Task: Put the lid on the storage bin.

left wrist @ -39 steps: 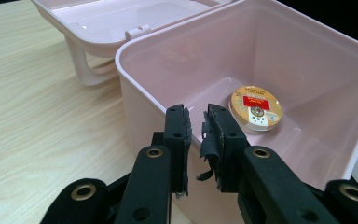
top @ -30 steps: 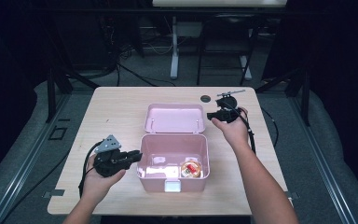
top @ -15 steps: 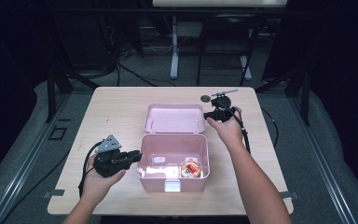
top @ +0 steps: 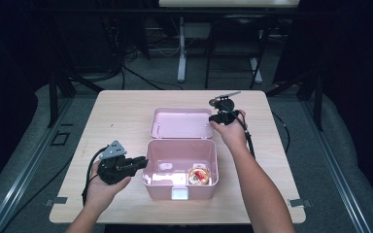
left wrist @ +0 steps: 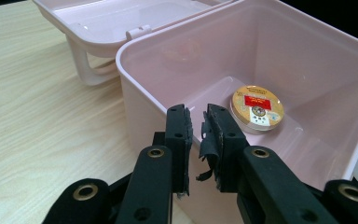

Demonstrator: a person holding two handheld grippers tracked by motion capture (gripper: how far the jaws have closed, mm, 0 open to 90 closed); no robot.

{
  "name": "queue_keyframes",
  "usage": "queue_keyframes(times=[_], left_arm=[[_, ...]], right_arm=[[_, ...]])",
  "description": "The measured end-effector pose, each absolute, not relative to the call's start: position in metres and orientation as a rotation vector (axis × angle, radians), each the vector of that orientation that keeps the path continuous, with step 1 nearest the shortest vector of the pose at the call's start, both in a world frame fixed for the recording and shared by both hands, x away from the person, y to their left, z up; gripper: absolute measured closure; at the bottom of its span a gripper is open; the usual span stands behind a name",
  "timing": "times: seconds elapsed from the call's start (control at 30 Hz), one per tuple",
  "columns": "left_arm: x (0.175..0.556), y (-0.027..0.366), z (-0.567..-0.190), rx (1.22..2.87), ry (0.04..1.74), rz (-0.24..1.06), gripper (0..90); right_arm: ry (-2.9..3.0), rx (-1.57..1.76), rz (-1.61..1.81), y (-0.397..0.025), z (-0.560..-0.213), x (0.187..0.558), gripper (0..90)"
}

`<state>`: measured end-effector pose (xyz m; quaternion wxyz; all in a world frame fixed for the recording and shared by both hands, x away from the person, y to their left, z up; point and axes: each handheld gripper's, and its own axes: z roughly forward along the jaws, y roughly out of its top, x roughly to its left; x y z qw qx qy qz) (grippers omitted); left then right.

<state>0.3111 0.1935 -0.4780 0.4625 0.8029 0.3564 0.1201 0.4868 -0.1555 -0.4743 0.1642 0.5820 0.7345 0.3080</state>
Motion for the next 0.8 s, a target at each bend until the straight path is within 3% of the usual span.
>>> queue_keyframes(times=[0.2, 0.43, 0.6, 0.8], left_arm=[[0.312, 0.194, -0.478, 1.977, 0.873, 0.291, 79.2], [0.311, 0.194, -0.478, 1.973, 0.878, 0.291, 79.2], [0.311, 0.194, -0.478, 1.971, 0.873, 0.292, 79.2], [0.311, 0.194, -0.478, 1.971, 0.878, 0.294, 79.2]], right_arm=[[2.071, 1.717, 0.909, -0.156, -0.478, 0.493, 68.7], [2.067, 1.744, 0.901, -0.154, -0.485, 0.498, 66.2], [2.081, 1.742, 0.896, -0.148, -0.487, 0.498, 78.4], [2.067, 1.74, 0.876, -0.146, -0.483, 0.496, 79.9]])
